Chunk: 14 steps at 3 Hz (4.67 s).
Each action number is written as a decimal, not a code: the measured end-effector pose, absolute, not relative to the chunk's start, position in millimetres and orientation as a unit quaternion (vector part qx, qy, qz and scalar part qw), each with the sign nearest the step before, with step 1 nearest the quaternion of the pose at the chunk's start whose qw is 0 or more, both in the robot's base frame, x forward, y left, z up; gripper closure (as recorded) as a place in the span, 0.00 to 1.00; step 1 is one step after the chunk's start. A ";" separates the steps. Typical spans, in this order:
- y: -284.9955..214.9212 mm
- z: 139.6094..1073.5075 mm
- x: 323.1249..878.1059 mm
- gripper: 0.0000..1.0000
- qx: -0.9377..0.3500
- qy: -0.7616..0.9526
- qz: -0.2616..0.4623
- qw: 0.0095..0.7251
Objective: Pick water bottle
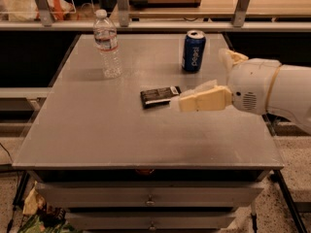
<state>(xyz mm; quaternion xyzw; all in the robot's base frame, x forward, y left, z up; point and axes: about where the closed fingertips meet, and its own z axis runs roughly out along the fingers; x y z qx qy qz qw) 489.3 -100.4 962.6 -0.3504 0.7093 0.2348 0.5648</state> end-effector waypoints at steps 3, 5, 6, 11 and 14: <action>-84.4 922.3 603.0 0.00 -0.265 0.728 0.156 0.612; -30.2 938.6 655.7 0.00 -0.265 0.707 0.210 0.621; -7.1 964.0 664.1 0.00 -0.286 0.686 0.222 0.632; 86.7 915.6 724.0 0.00 -0.343 0.657 0.307 0.597; 134.3 927.4 716.2 0.41 -0.391 0.615 0.356 0.584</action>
Offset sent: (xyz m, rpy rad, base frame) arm 0.1287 0.0064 -0.0529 -0.0439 -0.0990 -0.3124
